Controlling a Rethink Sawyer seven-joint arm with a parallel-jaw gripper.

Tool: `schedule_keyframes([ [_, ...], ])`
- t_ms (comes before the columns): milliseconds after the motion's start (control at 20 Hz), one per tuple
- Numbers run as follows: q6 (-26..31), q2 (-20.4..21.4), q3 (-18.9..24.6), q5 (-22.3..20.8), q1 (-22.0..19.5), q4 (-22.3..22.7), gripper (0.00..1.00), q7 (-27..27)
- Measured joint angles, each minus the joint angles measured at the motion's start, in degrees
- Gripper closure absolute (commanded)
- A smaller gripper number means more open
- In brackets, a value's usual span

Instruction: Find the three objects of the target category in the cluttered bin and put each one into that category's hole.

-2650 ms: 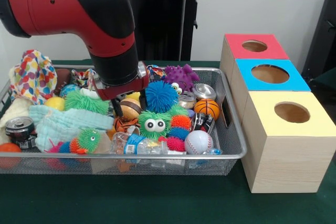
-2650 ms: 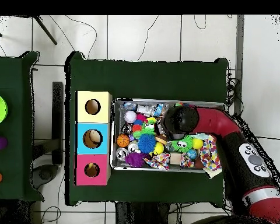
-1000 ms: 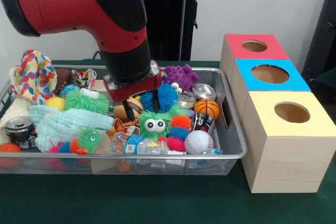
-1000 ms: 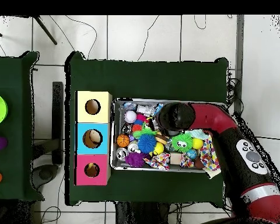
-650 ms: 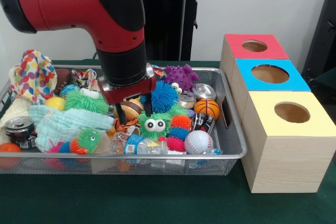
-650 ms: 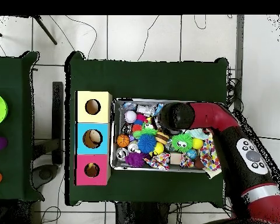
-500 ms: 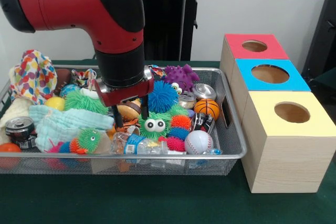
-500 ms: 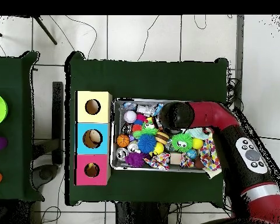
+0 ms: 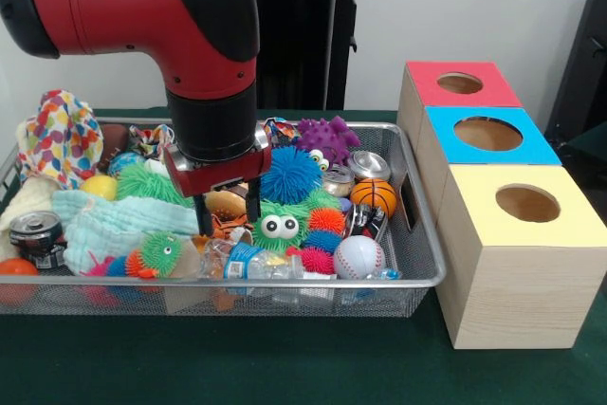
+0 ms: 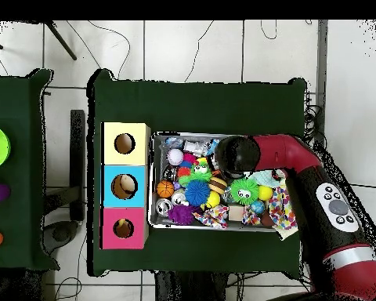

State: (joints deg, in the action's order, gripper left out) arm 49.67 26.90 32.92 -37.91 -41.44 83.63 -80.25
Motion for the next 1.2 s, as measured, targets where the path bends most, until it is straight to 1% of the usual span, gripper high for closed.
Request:
schedule_keyframes([
  [600,0.0,-1.37,-0.12,-0.13,0.0,0.0,0.0,0.0],
  [1200,-0.01,-2.92,-2.12,-0.65,0.15,-0.01,0.0,0.0],
])
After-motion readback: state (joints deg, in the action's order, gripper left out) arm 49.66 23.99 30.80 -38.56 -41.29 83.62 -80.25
